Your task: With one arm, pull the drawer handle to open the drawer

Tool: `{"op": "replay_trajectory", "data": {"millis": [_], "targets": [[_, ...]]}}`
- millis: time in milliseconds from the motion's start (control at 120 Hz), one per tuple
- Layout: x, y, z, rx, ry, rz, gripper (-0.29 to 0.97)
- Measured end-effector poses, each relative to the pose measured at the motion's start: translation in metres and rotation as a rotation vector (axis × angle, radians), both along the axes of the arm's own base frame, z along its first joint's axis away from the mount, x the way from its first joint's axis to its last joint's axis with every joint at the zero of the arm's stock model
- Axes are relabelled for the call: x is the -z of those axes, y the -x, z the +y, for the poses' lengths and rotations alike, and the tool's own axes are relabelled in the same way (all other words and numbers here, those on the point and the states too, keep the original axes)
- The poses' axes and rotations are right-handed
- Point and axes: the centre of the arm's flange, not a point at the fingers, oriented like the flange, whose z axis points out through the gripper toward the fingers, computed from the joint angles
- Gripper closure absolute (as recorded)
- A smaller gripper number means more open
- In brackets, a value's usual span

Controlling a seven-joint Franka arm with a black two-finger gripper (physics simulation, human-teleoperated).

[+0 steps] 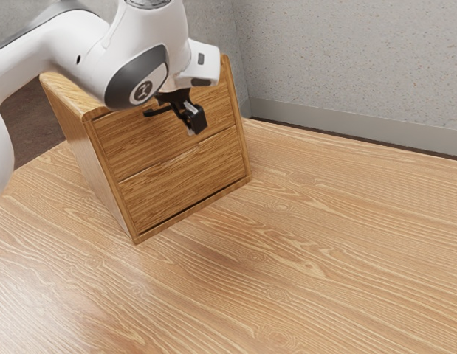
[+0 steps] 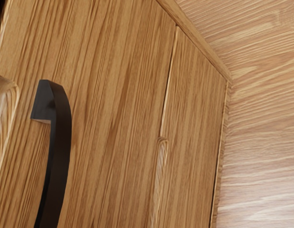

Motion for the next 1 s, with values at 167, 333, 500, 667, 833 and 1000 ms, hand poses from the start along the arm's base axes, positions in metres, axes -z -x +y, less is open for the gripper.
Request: {"op": "replay_trajectory", "data": {"millis": [167,333,500,667,833,1000], "targets": [[0.004,-0.005,0.007,-0.005,-0.001,-0.004,0.0],[0.007,-0.009,0.006,0.005,-0.002,-0.012,0.0],[0.009,-0.016,0.009,0.006,-0.004,-0.02,0.0],[0.009,-0.015,0.016,-0.004,-0.006,-0.023,0.0],[0.015,-0.017,0.015,-0.002,0.002,-0.014,0.0],[0.027,-0.02,0.013,-0.001,0.009,0.003,-0.01]]}}
